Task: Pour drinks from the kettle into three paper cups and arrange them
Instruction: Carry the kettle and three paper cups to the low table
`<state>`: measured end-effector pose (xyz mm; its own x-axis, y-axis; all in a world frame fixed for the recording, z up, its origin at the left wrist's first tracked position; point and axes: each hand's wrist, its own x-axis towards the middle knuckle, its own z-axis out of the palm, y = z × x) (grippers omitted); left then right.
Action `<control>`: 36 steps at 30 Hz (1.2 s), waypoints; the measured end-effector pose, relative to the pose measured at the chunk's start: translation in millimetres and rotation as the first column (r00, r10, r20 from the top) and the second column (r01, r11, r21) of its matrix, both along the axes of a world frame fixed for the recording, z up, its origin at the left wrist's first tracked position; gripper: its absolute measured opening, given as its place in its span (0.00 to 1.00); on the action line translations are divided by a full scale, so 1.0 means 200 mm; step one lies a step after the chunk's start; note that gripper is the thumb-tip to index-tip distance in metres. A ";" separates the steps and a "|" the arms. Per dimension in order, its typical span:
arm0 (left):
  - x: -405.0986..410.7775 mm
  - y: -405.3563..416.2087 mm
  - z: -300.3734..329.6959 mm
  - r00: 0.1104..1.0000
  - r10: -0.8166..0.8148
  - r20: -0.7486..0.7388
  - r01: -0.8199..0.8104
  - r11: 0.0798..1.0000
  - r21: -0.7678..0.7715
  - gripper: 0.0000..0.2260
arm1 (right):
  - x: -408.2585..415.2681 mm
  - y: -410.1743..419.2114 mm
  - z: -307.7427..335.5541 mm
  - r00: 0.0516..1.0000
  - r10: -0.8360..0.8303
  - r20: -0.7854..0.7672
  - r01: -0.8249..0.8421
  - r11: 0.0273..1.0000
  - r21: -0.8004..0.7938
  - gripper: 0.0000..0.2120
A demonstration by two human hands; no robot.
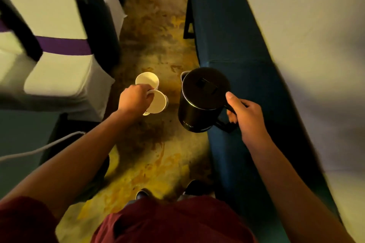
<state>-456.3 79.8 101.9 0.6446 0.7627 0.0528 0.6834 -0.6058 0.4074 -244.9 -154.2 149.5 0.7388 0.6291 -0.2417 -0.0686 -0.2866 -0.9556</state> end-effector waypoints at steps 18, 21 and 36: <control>-1.73 0.40 -0.16 0.760 0.625 -0.181 -0.643 0.763 -0.065 0.07 | -1.23 1.25 -0.09 0.857 0.507 -0.093 -0.512 0.859 -0.036 0.19; -1.90 0.43 -0.19 0.677 0.706 -0.209 -0.729 0.682 -0.057 0.07 | -1.40 1.43 -0.13 0.812 0.574 -0.104 -0.581 0.812 -0.055 0.20; -2.75 0.69 -0.45 0.647 0.735 -0.201 -0.757 0.650 -0.060 0.07 | -2.39 1.72 -0.43 0.889 0.405 -0.216 -0.430 0.898 -0.087 0.20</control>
